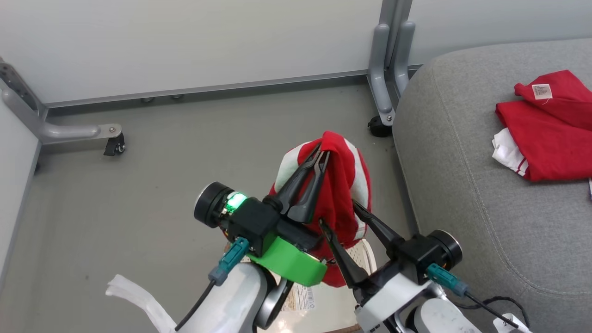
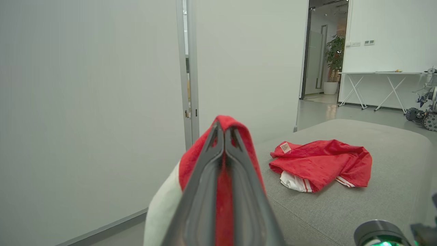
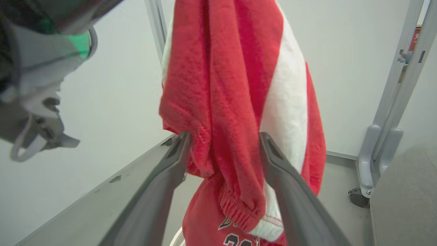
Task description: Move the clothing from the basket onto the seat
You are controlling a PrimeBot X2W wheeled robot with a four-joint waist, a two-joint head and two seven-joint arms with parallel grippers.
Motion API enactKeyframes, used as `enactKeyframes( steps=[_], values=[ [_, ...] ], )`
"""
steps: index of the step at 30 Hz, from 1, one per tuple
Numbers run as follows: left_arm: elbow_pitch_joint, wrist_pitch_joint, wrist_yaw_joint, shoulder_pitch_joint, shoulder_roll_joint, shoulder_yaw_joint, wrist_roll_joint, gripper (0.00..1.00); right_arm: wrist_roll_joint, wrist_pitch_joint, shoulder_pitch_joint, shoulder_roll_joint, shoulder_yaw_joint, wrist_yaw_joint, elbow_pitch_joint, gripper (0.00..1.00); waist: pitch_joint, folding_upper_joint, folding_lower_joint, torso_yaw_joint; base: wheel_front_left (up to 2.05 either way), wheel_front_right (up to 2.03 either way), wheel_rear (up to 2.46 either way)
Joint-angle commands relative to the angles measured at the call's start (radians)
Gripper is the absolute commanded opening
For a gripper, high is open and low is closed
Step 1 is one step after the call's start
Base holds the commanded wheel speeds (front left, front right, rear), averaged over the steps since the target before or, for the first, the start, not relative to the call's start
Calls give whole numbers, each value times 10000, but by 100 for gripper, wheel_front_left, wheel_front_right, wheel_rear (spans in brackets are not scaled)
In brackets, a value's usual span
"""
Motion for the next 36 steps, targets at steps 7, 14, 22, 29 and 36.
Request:
enactKeyframes(
  steps=[7, 14, 22, 29, 36],
  values=[
    [-324, -5, 194, -243, 17, -681, -253, 0, -660, -30, -358, 295, -339, -14, 764, 100, -76, 0, 1, 69, 0, 0, 0],
    [-150, -5, 278, -208, 20, -1007, -349, 0, -898, -30, -135, 406, -406, -14, 747, 0, -247, 0, 1, 114, 0, 0, 0],
    [596, -3, 294, 77, 20, -730, -230, 0, -635, -30, 74, 441, -565, -14, 590, 0, -260, 0, 1, 40, 0, 0, 0],
    [1005, -3, 325, 235, 20, -445, -66, 43, -462, -30, 212, 390, -665, -14, 501, 0, -222, 0, 1, 26, 0, 0, 0],
    [1319, -2, 552, 210, 20, -268, 52, 100, -385, -30, 242, 326, -781, -14, 402, 0, -147, 0, 1, 47, 0, 0, 0]
  ],
)
